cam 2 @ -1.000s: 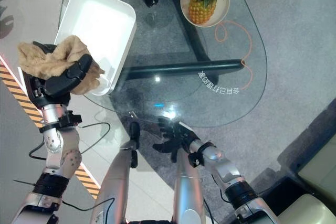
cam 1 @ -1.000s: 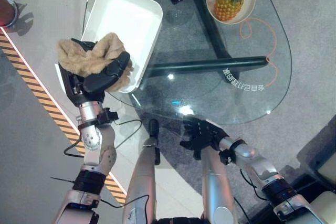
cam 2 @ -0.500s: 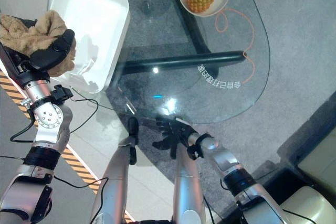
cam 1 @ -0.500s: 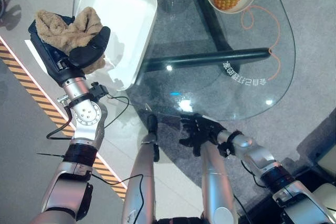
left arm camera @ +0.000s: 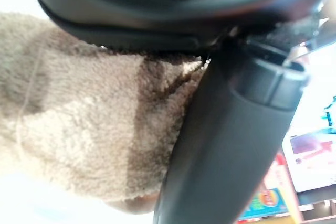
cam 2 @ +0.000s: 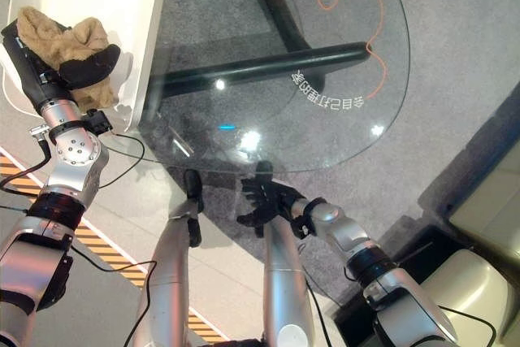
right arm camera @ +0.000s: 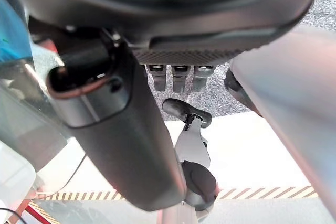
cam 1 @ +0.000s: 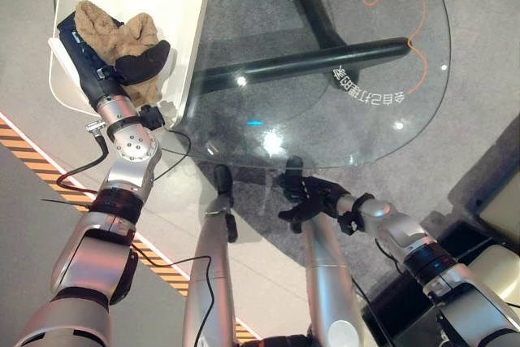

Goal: Wipe the table with a cloth and put it in the basket.

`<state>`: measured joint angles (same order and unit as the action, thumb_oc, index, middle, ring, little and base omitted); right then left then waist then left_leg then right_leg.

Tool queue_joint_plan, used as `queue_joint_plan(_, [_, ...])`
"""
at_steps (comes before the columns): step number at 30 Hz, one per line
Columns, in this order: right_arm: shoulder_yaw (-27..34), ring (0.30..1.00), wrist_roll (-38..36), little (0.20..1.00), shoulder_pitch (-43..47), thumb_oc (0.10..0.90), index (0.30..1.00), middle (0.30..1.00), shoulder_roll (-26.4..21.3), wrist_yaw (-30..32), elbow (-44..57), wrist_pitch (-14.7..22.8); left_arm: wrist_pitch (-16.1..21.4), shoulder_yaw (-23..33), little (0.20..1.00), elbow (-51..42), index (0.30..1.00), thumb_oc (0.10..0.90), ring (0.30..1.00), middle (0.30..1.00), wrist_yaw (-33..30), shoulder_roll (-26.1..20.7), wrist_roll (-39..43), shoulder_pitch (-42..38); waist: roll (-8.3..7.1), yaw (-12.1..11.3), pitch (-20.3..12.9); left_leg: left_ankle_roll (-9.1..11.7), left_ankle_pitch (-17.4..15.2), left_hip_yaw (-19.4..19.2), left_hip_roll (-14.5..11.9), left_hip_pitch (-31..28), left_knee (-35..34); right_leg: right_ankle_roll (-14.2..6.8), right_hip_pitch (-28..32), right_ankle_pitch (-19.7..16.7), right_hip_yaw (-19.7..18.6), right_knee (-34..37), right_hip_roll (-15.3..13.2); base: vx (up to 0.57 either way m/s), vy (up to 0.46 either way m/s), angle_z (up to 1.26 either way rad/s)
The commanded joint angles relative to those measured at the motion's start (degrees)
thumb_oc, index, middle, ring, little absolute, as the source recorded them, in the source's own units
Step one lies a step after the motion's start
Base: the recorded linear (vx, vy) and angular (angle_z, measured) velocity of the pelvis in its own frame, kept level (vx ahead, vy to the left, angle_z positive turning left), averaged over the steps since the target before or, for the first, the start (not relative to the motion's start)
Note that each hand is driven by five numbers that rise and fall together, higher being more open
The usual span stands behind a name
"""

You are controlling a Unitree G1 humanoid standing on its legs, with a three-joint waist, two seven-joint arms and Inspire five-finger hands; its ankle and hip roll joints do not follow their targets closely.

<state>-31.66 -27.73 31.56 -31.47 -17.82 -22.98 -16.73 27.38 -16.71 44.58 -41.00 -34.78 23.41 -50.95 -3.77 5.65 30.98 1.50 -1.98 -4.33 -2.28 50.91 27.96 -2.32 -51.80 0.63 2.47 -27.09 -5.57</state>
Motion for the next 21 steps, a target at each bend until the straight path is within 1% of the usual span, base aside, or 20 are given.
queue_joint_plan(1, [-2.18,0.9,-4.56,0.9,-1.82,0.8,0.9,0.9,-0.29,-3.41,3.04,2.49,1.77,1.18,0.2,0.34,0.3,0.1,0.3,0.3,-0.06,-5.56,1.24,-6.97,-0.44,-0.05,-1.19,-2.69,-3.12,-3.0,2.72,-1.02,-0.18,-0.71,0.78,-3.59,-1.22,5.59,1.91,0.0,0.013,-0.03])
queue_joint_plan(2, [-2.15,0.9,-4.74,0.9,-0.97,0.8,0.9,0.9,-0.36,-3.24,2.95,2.52,1.18,1.15,0.2,1.18,0.3,0.1,0.3,0.3,0.08,-5.66,1.81,-8.06,-0.71,0.28,-1.19,-2.99,-1.37,-3.63,2.82,0.53,-0.58,-0.44,-0.67,-5.33,-1.16,6.3,1.68,0.0,0.0,0.0])
queue_joint_plan(3, [-2.44,0.9,-5.01,0.9,-0.71,0.8,0.9,0.9,-0.21,-3.05,2.67,2.84,0.66,0.91,0.2,2.47,0.3,0.1,0.3,0.3,0.11,-5.55,1.97,-8.83,-0.89,0.45,-1.19,-2.95,-1.41,-3.63,2.79,0.69,-0.64,-0.5,-0.86,-5.44,-1.2,6.38,1.74,-0.07,-0.005,-0.03])
queue_joint_plan(4, [-2.68,0.9,-5.27,0.9,-0.41,0.8,0.9,0.9,-0.19,-2.92,2.39,3.03,-0.22,0.64,0.343,3.41,0.422,0.243,0.422,0.422,-0.02,-5.57,2.04,-9.54,-1.05,0.55,-1.19,-2.92,-1.46,-3.59,2.8,0.8,-0.66,-0.53,-0.93,-5.5,-1.21,6.52,1.78,-0.01,-0.001,-0.05])
queue_joint_plan(5, [-2.84,0.9,-5.29,0.9,-0.14,0.8,0.9,0.9,-0.12,-2.92,1.99,3.28,-1.56,0.5,0.9,4.61,0.9,0.8,0.9,0.9,0.78,-5.61,3.33,-10.19,-1.2,0.68,-1.19,-2.92,-1.49,-3.52,2.86,0.87,-0.74,-0.56,-1.02,-5.6,-1.22,6.65,1.86,0.06,0.005,-0.07])
queue_joint_plan(6, [-3.16,0.9,-5.34,0.9,-0.57,0.8,0.9,0.9,0.14,-2.95,1.71,3.4,-2.04,0.32,0.9,5.53,0.9,0.8,0.9,0.9,1.54,-5.5,4.26,-9.83,-1.14,0.52,-1.19,-2.58,-3.22,-2.82,2.78,-0.59,-0.45,-0.91,0.28,-4.12,-1.32,6.11,2.18,0.0,-0.01,-0.04])
queue_joint_plan(7, [-3.08,0.9,-5.38,0.9,0.12,0.8,0.9,0.9,0.16,-2.89,1.53,3.65,-2.78,0.39,0.9,6.44,0.9,0.8,0.9,0.9,2.67,-5.54,5.65,-10.66,-1.42,0.87,-1.19,-2.89,-1.43,-3.39,2.98,0.96,-0.9,-0.67,-1.18,-5.89,-1.3,6.81,1.92,0.0,0.0,0.0])
queue_joint_plan(9, [-3.43,0.9,-5.56,0.9,0.56,0.8,0.9,0.9,0.46,-2.91,1.03,4.16,-5.01,0.02,0.9,8.46,0.9,0.8,0.9,0.9,3.24,-5.52,5.97,-11.43,-1.7,1.07,-1.19,-2.84,-1.41,-3.33,3.05,0.8,-1.23,-0.76,-1.05,-6.1,-1.29,7.21,2.0,-0.04,-0.018,-0.01])
queue_joint_plan(10, [-3.47,0.9,-5.61,0.9,0.65,0.8,0.9,0.9,0.47,-2.89,1.0,4.22,-5.21,-0.04,0.9,8.74,0.9,0.8,0.9,0.9,3.07,-5.58,6.03,-11.55,-1.73,1.08,-1.19,-2.82,-1.39,-3.32,3.05,0.81,-1.25,-0.77,-1.04,-6.13,-1.29,7.25,2.01,0.0,0.0,0.0])
queue_joint_plan(16, [-4.04,0.9,-6.73,0.9,0.93,0.8,0.9,0.9,-0.05,-3.1,0.68,5.55,-4.8,-0.64,0.9,12.23,0.9,0.8,0.9,0.9,3.68,-6.79,6.83,-13.19,-2.04,1.24,-1.19,-2.59,-1.3,-3.19,3.03,0.01,-2.05,-0.88,-0.29,-6.13,-0.75,7.77,1.97,-0.02,-0.03,-0.01])
queue_joint_plan(21, [-4.16,0.9,-6.79,0.9,0.25,0.8,0.9,0.9,-0.13,-2.71,1.57,5.72,-4.3,-1.42,0.9,12.54,0.9,0.8,0.9,0.9,2.41,-7.34,5.99,-14.04,-1.9,1.17,-1.19,-2.56,-0.94,-3.12,3.06,-0.68,-2.85,-0.66,0.24,-5.8,-0.13,7.69,1.88,-0.01,-0.014,0.0])
